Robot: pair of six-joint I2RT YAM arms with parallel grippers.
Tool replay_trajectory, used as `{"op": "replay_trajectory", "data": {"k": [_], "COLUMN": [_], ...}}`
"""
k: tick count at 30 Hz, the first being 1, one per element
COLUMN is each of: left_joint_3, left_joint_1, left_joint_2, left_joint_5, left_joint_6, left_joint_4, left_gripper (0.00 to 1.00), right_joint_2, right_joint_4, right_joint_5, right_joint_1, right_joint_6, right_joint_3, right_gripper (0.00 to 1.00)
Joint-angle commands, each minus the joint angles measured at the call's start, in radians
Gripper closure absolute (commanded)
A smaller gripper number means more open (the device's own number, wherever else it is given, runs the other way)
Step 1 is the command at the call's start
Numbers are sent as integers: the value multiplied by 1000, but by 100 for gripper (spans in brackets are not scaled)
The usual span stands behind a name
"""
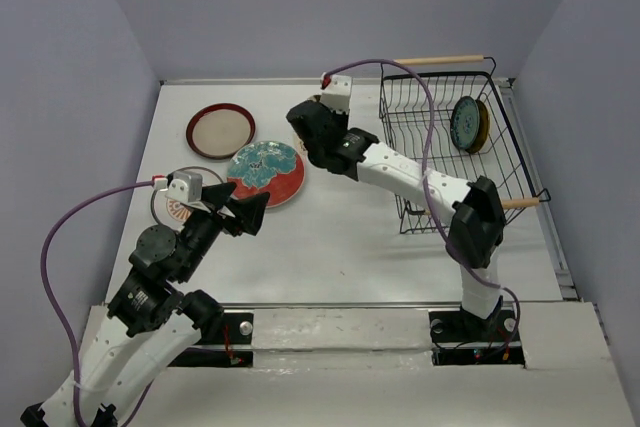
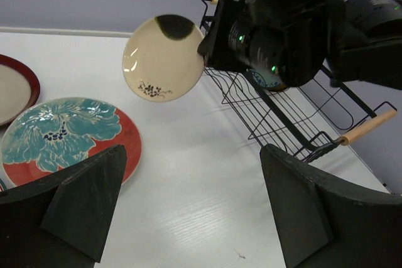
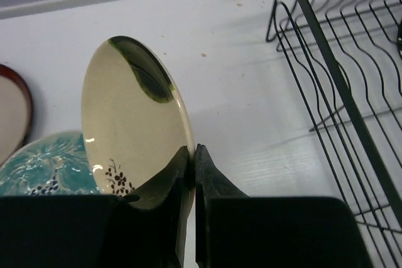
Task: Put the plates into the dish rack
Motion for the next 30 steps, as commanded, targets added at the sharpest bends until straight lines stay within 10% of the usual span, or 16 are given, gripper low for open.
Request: {"op": "replay_trajectory", "data": {"k": [1,10,30], "left_joint_3": [2,2,1], "left_joint_1": [4,8,11], "left_joint_2": [11,15,82], "left_joint_5": [-8,9,9], "left_joint_6": [13,13,13], "left_joint_4": [37,38,35], "left_gripper": [1,1,1], "right_joint_2": [-133,-276,-198], "right_joint_4": [244,237,252], "right_joint_5": [-81,-84,-164], "right_joint_1": [-24,-216,-592], "right_joint_6": [-422,-862,-957], "right_joint_3": [132,116,-210], "right_gripper": [93,93,93]}}
